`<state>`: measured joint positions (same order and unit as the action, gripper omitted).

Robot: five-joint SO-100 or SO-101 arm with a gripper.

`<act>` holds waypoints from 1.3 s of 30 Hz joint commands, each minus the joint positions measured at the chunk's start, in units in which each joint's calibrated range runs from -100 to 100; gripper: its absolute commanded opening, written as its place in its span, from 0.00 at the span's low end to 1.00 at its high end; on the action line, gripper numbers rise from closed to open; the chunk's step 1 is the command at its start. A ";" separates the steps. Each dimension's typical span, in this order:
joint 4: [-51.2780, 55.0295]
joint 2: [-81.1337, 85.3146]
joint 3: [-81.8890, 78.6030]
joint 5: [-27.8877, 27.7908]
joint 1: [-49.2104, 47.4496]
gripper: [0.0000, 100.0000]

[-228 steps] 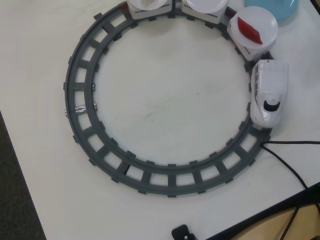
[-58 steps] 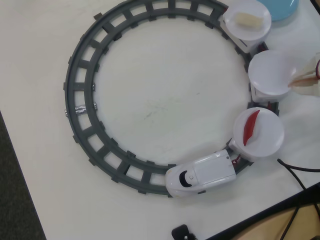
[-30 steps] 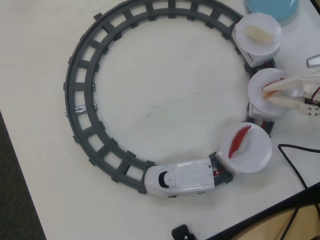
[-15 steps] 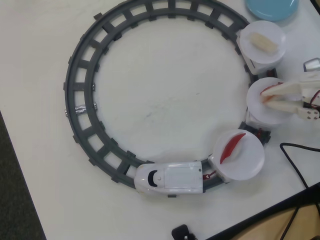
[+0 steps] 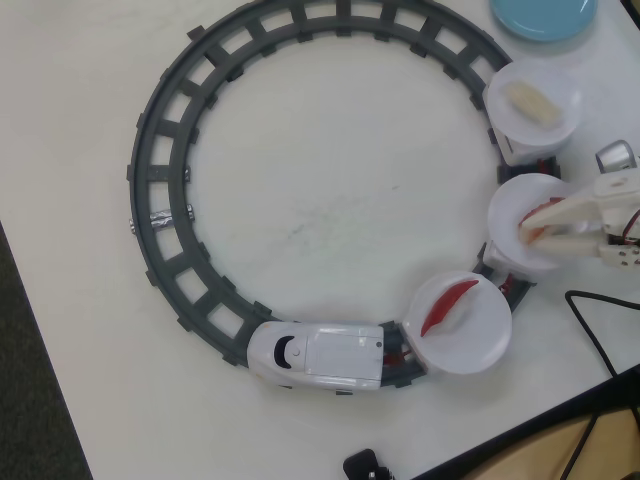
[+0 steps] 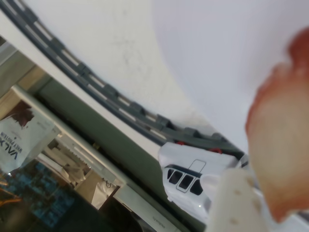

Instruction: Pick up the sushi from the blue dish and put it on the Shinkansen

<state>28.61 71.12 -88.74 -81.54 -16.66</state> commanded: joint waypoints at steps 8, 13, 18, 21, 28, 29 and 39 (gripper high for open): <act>-1.27 0.99 0.77 0.11 0.73 0.21; -9.23 3.00 2.21 0.11 -2.00 0.21; -5.29 7.34 4.99 0.11 -5.17 0.21; -1.01 8.84 9.75 2.10 -6.49 0.21; 6.69 9.01 30.58 17.99 -10.10 0.20; 6.61 9.01 33.81 21.13 -9.84 0.20; 7.12 4.92 60.38 54.80 19.21 0.20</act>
<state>35.61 78.61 -35.70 -39.29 -10.52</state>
